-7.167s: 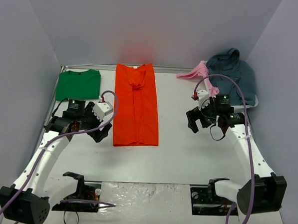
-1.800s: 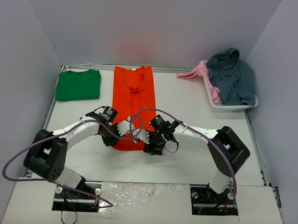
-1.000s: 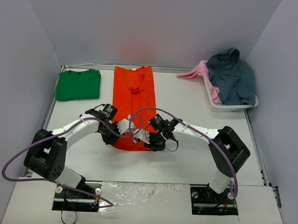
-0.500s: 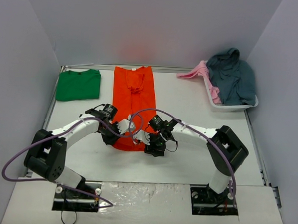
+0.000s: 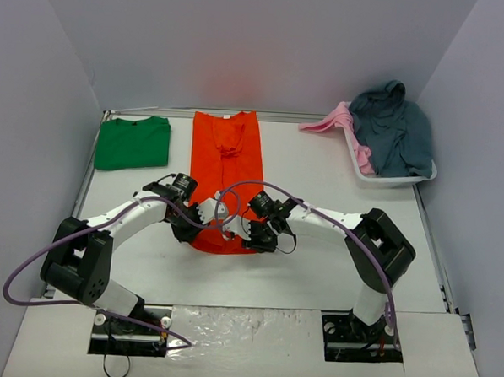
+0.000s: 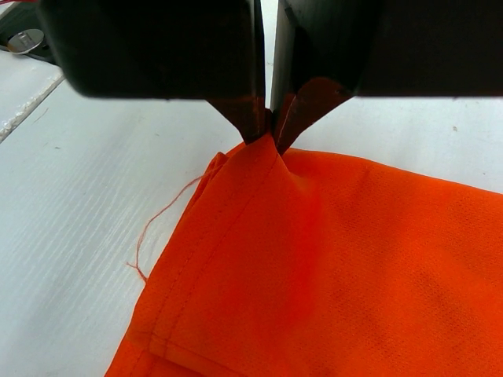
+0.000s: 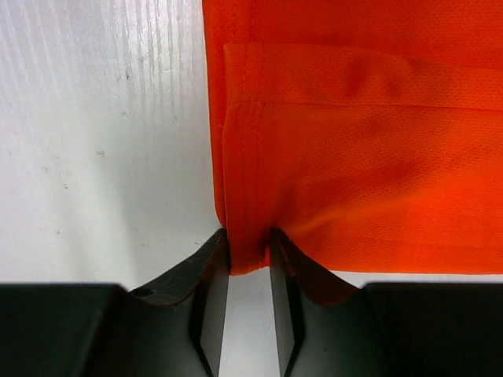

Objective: Fold and stack the t-shirts
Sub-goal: Grab the bottom of the folded rectangular tshirt with both arms, then fold the folded rectangular tshirt in 1/3 of the way

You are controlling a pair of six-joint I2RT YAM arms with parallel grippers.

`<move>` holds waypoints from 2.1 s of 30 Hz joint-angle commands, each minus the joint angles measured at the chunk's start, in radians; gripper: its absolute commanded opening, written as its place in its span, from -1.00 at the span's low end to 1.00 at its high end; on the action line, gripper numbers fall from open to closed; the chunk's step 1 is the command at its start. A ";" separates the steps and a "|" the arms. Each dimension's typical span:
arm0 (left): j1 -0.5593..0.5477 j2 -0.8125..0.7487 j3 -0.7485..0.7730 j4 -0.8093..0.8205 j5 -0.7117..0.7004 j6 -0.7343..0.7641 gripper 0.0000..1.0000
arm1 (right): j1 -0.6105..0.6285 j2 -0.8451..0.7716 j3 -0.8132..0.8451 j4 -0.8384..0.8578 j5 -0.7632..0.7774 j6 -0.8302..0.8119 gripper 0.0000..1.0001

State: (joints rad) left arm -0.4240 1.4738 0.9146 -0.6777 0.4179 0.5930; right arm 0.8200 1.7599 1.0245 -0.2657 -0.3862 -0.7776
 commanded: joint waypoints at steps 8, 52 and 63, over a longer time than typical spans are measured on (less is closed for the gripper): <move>-0.013 -0.018 0.029 -0.040 0.048 0.033 -0.95 | -0.002 0.059 -0.007 -0.056 0.083 0.047 -0.99; -0.035 -0.084 0.240 -0.787 0.366 0.524 -0.95 | -0.002 -0.073 0.298 -0.708 -0.276 -0.058 -1.00; -0.036 -0.047 0.256 -0.780 0.337 0.521 -0.95 | -0.053 0.044 0.497 -0.814 -0.238 -0.144 -1.00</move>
State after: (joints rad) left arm -0.4355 1.4334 1.1347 -1.2732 0.7563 1.0153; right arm 0.8219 1.7611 1.4315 -1.0222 -0.6083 -0.9504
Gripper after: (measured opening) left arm 0.035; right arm 0.030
